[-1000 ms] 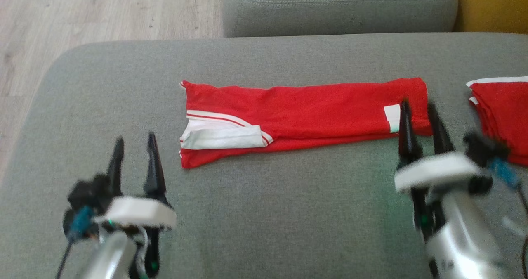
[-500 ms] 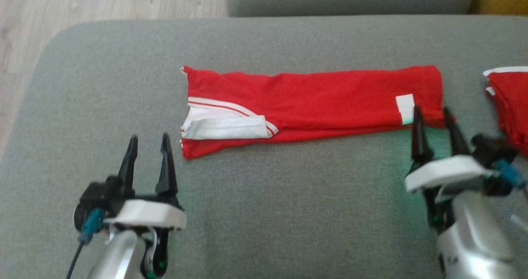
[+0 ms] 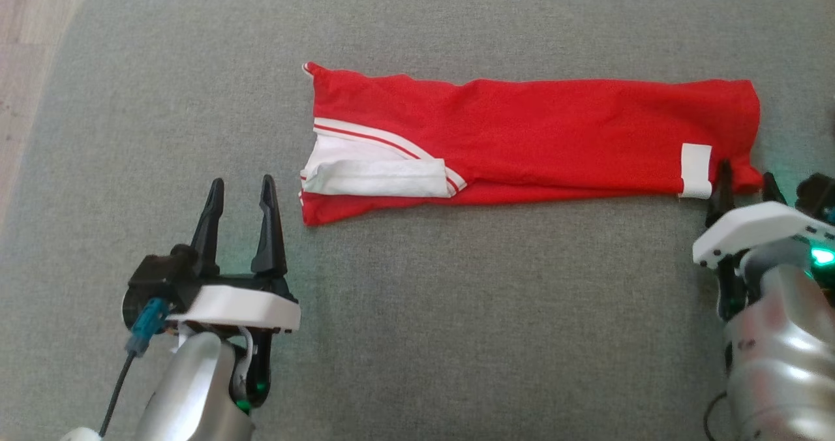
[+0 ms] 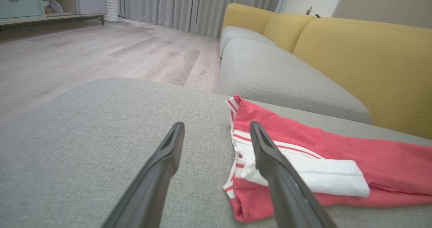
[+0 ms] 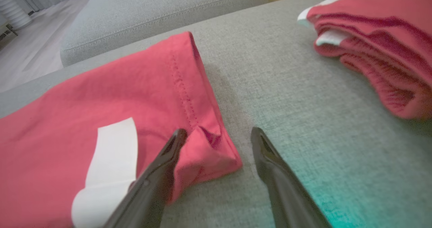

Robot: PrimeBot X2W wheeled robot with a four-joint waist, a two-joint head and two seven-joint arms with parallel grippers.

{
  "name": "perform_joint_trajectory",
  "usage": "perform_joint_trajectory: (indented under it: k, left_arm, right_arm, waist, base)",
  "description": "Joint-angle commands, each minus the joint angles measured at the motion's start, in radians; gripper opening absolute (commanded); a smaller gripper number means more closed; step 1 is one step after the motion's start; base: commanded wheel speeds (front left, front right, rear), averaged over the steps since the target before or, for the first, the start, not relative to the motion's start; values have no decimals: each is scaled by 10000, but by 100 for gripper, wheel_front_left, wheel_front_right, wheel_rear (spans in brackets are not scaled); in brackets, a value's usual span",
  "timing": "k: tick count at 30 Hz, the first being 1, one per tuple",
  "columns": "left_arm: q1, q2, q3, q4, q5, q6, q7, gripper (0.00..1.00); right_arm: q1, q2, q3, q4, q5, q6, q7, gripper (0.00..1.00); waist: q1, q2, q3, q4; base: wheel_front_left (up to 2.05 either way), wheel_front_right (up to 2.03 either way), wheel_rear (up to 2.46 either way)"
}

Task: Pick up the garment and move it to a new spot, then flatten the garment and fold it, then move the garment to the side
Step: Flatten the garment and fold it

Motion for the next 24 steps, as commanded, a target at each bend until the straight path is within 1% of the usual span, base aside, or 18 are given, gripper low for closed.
perform_joint_trajectory:
  k: [1,3,4,5,7,9,13,15,16,20,24]
  left_arm:
    - [-370,52,447,-225,162,-80,-95,100]
    - [-402,17,546,-176,234,-139,-95,100]
    - [-416,1,592,-152,272,-161,-95,100]
    - [-427,-14,640,-132,310,-178,-95,100]
    - [-422,-43,729,-97,389,-207,-95,100]
    - [-380,-64,825,-72,456,-236,-95,100]
    - [-282,-115,978,-21,544,-320,-95,100]
    - [-237,-148,1036,-15,582,-353,-95,100]
    - [-237,-148,1036,-15,582,-353,-95,100]
    - [-153,-212,1138,5,643,-414,-95,100]
    - [-77,-283,1200,26,692,-460,-95,100]
  right_arm:
    - [-400,19,83,183,-157,-9,-15,100]
    - [-566,19,-11,728,-337,-9,-72,100]
    - [-651,19,-34,960,-401,-9,-151,55]
    - [-735,20,-43,1160,-469,-9,-258,0]
    - [-880,20,-85,1403,-651,-9,-504,0]
    - [-936,20,-257,1381,-953,-9,-697,0]
    - [-876,-9,-1067,690,-1718,-9,-847,0]
    - [-825,-153,-1519,264,-2087,-9,-792,0]
    - [-825,-153,-1519,264,-2087,-9,-792,0]
    - [-758,-480,-2283,-517,-2543,-9,-488,0]
    - [-722,-631,-2563,-1065,-2816,-9,-174,0]
  waist:
    - [-2,0,22,13]
    - [-2,0,28,5]
    - [-2,0,27,-7]
    - [-2,0,17,-31]
    - [-2,0,-34,-94]
    - [-2,0,-116,-188]
    - [-2,0,-333,-360]
    - [-2,0,-455,-421]
    - [-2,0,-455,-421]
    - [-2,0,-678,-519]
    - [-2,0,-863,-597]
  base:
    - [0,0,0]
    - [0,0,0]
    - [0,0,0]
    - [0,0,0]
    - [0,0,0]
    - [0,0,0]
    - [0,0,0]
    - [0,0,0]
    - [0,0,0]
    - [0,0,0]
    - [0,0,0]
